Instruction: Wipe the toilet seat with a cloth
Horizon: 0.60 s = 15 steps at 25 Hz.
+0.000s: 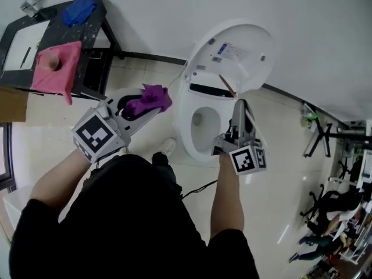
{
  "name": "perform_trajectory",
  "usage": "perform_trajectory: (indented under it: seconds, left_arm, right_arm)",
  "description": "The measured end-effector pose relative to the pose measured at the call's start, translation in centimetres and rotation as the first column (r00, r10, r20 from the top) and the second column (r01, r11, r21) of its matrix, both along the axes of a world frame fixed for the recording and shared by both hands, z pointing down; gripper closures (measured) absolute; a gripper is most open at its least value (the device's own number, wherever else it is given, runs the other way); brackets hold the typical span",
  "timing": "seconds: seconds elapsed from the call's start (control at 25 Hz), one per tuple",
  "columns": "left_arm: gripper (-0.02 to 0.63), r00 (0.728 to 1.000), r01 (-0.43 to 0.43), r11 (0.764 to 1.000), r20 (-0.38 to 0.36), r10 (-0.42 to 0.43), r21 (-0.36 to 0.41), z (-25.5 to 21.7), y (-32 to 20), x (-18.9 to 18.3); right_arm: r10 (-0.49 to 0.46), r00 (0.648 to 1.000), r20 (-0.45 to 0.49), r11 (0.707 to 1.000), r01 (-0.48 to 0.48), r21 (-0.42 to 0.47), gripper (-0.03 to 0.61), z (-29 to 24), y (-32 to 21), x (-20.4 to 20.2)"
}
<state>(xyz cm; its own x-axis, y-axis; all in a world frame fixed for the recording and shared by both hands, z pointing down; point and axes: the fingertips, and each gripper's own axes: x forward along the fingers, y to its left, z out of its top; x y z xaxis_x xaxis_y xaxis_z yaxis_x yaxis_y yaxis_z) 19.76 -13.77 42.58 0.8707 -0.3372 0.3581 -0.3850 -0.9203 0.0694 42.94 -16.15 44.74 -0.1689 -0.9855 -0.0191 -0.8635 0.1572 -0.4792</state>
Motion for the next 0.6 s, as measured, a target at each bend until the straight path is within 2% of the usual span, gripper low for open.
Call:
perform_trajectory:
  seconds: [0.12, 0.2, 0.28, 0.36, 0.44, 0.52, 0.6]
  left_arm:
    - [0.522, 0.992, 0.117, 0.993, -0.052, -0.116, 0.022, -3.6, -1.5, -7.5]
    - [0.522, 0.981, 0.176, 0.983, -0.092, -0.171, 0.05, -5.3, -2.0, -14.4]
    - [0.522, 0.961, 0.256, 0.964, -0.127, -0.245, 0.07, -5.9, -1.5, -21.9]
    - [0.522, 0.929, 0.348, 0.936, -0.157, -0.336, 0.054, -6.0, -0.6, -28.6]
    - [0.522, 0.903, 0.411, 0.91, -0.16, -0.399, 0.055, -5.8, 0.4, -34.1]
    - [0.522, 0.89, 0.444, 0.893, -0.149, -0.43, 0.079, -5.5, 1.2, -38.6]
    - [0.522, 0.873, 0.479, 0.874, -0.152, -0.464, 0.083, -5.6, 1.8, -42.2]
  right_arm:
    - [-0.193, 0.981, -0.008, 0.974, 0.192, 0.116, 0.545, -8.6, -4.3, -11.6]
    - [-0.32, 0.946, -0.04, 0.932, 0.322, 0.164, 0.545, -12.4, -6.3, -21.7]
    - [-0.445, 0.893, -0.073, 0.875, 0.451, 0.178, 0.545, -13.9, -7.9, -32.5]
    - [-0.539, 0.836, -0.102, 0.821, 0.548, 0.157, 0.545, -13.6, -9.2, -42.3]
    - [-0.599, 0.789, -0.137, 0.783, 0.613, 0.107, 0.543, -12.3, -10.8, -50.4]
    - [-0.627, 0.756, -0.19, 0.766, 0.642, 0.027, 0.545, -10.0, -12.7, -56.7]
    - [-0.627, 0.736, -0.254, 0.772, 0.631, -0.076, 0.544, -7.0, -14.8, -61.0]
